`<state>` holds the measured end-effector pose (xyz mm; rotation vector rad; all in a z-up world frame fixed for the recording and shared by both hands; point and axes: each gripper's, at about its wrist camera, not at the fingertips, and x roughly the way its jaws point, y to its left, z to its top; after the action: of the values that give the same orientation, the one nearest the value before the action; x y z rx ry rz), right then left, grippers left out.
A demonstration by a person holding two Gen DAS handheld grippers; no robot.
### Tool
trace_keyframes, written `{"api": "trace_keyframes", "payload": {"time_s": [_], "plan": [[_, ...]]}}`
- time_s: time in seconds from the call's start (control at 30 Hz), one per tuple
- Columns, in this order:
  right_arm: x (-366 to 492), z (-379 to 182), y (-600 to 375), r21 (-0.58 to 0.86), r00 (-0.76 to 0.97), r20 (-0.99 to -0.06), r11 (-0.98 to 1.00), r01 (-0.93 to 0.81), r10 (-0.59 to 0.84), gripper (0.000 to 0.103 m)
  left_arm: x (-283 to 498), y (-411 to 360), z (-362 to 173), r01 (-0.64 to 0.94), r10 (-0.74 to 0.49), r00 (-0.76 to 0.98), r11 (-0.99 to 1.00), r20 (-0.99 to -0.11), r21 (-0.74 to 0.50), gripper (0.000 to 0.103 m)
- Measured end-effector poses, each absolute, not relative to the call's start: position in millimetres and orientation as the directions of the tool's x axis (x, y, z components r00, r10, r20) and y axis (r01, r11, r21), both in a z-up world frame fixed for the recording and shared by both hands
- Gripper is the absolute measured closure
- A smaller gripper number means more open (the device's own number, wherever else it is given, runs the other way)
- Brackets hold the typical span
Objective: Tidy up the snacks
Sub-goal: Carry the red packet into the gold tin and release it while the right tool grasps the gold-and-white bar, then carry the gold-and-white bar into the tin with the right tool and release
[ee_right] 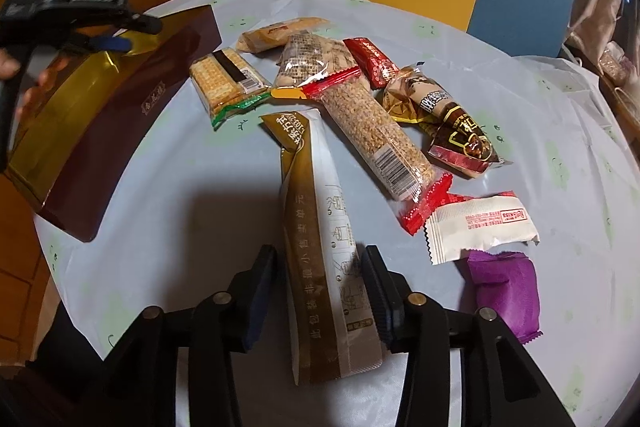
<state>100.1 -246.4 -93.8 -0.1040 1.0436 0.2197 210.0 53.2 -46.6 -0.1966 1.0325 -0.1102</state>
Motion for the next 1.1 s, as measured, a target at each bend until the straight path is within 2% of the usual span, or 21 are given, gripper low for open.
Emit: {"api": "trace_keyframes", "payload": {"time_s": [0.17, 0.2, 0.23, 0.27, 0.47, 0.77, 1.0, 1.1], "plan": [[109, -96, -249, 0.056, 0.470, -0.869, 0.974, -0.218, 0.155, 0.053, 167, 59, -38, -0.001, -0.149, 0.559, 0.984, -0.816, -0.180, 0.038], [110, -96, -248, 0.055, 0.468, -0.870, 0.975, -0.217, 0.154, 0.055, 160, 61, -36, -0.001, -0.145, 0.563, 0.984, -0.813, -0.176, 0.038], [109, -96, -247, 0.053, 0.467, -0.871, 0.975, -0.218, 0.151, 0.062, 153, 63, -34, -0.004, -0.141, 0.570, 0.985, -0.809, -0.174, 0.038], [108, -96, -245, 0.050, 0.467, -0.871, 0.973, -0.223, 0.152, 0.065, 145, 66, -33, -0.011, -0.135, 0.576, 0.985, -0.806, -0.173, 0.038], [96, -97, -237, 0.043, 0.461, -0.875, 0.972, -0.231, 0.148, 0.065, 91, 78, -26, -0.049, -0.101, 0.615, 0.985, -0.782, -0.166, 0.038], [87, -95, -229, 0.085, 0.433, -0.888, 0.981, -0.174, 0.154, 0.067, 52, 88, -27, -0.102, -0.019, 0.627, 0.989, -0.779, -0.106, 0.038], [87, -94, -241, 0.344, 0.393, -0.856, 0.938, -0.050, 0.335, 0.070, 40, 87, -19, -0.091, -0.012, 0.655, 0.991, -0.756, -0.094, 0.038], [85, -96, -241, 0.379, 0.392, -0.849, 0.925, -0.020, 0.356, 0.070, 35, 86, -18, -0.081, -0.012, 0.661, 0.993, -0.750, -0.087, 0.038]]}}
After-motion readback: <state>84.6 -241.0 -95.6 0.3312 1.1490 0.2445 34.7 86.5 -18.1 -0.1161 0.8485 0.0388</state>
